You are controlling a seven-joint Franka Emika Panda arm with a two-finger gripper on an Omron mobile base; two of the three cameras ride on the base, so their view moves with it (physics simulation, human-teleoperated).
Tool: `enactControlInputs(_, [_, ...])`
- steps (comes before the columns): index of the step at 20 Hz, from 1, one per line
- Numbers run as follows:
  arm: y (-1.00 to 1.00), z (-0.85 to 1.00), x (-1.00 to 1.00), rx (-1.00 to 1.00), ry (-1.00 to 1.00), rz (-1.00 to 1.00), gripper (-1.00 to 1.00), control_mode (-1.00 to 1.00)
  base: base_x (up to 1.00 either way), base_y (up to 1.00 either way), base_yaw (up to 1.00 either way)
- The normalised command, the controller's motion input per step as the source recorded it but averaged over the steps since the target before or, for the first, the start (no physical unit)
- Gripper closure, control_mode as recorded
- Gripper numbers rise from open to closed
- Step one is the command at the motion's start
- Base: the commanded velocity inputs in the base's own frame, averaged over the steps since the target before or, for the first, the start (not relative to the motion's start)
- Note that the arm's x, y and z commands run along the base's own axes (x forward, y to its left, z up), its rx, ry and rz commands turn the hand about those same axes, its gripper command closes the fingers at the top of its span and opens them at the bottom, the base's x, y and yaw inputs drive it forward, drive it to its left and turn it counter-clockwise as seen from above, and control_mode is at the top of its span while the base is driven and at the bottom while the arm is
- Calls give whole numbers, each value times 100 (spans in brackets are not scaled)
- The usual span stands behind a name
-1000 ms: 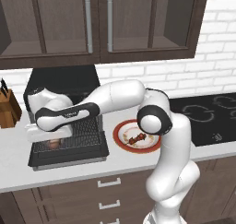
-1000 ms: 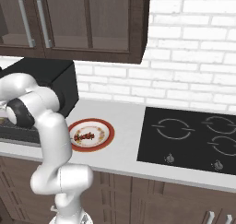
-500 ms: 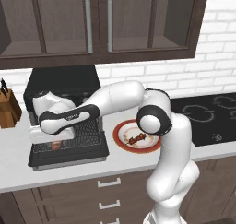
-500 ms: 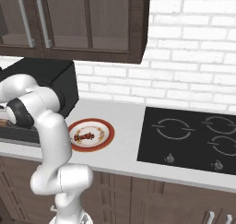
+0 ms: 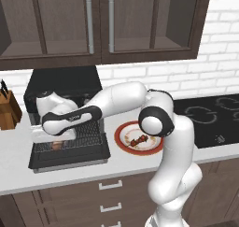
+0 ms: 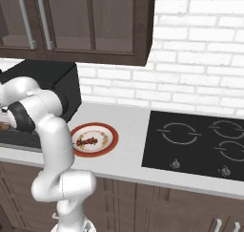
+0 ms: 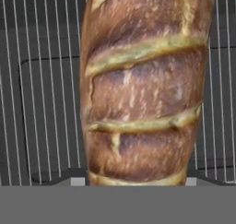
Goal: Pick up the kebab skewer and baguette bread, and place them inside the toaster oven. Close the toaster oven door and start by setting the timer.
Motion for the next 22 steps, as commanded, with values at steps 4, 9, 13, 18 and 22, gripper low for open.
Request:
enactControlInputs(4, [0, -14, 0, 2, 0, 0, 100, -100, 0, 0, 0])
enactControlInputs(9, [0, -1, 0, 1, -4, 0, -100, -100, 0, 0, 0])
enactControlInputs(13, [-1, 0, -1, 0, -6, 0, -100, -100, 0, 0, 0])
enactControlInputs(18, [-6, 9, -4, 0, -9, 2, -100, -100, 0, 0, 0])
enactControlInputs(22, [-3, 52, -28, 0, -15, 7, -100, -100, 0, 0, 0])
